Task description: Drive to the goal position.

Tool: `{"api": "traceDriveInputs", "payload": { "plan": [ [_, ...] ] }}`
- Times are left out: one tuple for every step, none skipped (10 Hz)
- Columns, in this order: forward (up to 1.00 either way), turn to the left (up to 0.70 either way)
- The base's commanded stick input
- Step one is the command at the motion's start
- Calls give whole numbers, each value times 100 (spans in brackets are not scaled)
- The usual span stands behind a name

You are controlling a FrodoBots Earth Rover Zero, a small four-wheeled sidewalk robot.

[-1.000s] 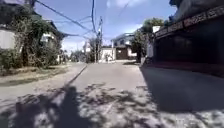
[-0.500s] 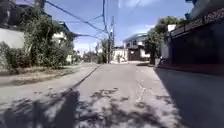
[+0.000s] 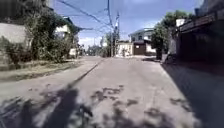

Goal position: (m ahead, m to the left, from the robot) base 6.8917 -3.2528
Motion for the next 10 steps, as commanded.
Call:
{"api": "traceDriveInputs", "payload": {
  "plan": [
    [100, -23],
    [100, -23],
    [100, -23],
    [100, -23],
    [100, -23],
    [100, -23],
    [100, -23],
    [100, -23],
    [100, -23],
    [100, -23]
  ]
}}
